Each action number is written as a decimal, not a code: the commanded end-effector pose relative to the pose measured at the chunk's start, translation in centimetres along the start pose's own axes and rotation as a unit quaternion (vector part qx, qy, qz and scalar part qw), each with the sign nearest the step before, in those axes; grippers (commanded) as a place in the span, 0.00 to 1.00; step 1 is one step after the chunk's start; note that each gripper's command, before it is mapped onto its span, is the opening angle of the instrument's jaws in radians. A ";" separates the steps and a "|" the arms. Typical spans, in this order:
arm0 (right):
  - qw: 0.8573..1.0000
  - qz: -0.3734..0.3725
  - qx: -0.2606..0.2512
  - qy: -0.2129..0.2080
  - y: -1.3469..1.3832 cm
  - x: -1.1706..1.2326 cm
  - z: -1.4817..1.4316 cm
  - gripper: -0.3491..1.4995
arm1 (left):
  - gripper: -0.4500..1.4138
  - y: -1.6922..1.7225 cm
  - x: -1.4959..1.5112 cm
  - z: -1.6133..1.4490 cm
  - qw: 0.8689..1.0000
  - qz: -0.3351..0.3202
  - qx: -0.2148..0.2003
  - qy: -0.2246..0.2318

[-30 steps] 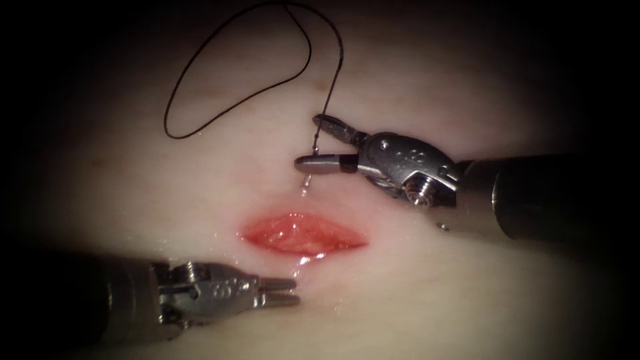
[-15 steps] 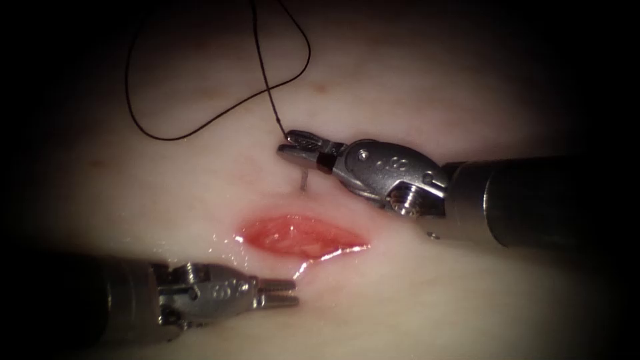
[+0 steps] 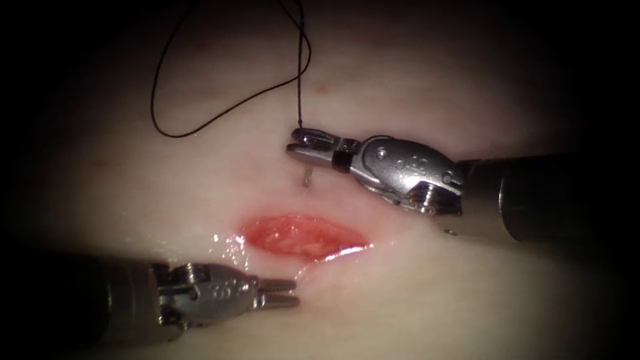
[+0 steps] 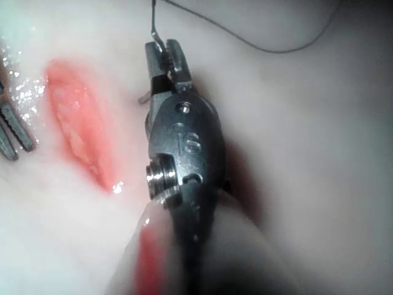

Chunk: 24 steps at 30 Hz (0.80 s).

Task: Wound Closure
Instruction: Throw suture into the skin above the incision with right needle holder

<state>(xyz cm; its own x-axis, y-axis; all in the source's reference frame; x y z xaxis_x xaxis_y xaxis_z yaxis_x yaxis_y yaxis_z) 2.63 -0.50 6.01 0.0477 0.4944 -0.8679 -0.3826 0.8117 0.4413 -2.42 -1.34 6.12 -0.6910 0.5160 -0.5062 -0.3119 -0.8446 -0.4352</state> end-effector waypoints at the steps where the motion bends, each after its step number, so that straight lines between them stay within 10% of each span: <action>1: 1.000 0.001 0.001 0.017 0.10 -0.06 0.06 0.00 | 0.17 0.04 -0.02 0.09 1.000 -0.001 -0.001 -0.001; 15: 0.978 0.198 0.034 0.054 0.20 -0.32 0.24 0.00 | 0.17 0.07 -0.07 0.08 1.000 -0.001 -0.003 0.000; 24: 0.933 0.353 0.046 0.042 0.39 -0.30 0.36 0.00 | 0.17 0.08 -0.07 0.08 1.000 -0.001 -0.003 0.000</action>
<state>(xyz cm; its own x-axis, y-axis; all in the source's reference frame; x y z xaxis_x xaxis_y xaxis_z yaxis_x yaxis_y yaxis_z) 2.71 -0.26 6.51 -0.2602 0.9006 -0.3482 -0.2033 0.3015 0.9315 -2.39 -1.40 6.13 -0.6906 0.5175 -0.5052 -0.3113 -0.8432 -0.4382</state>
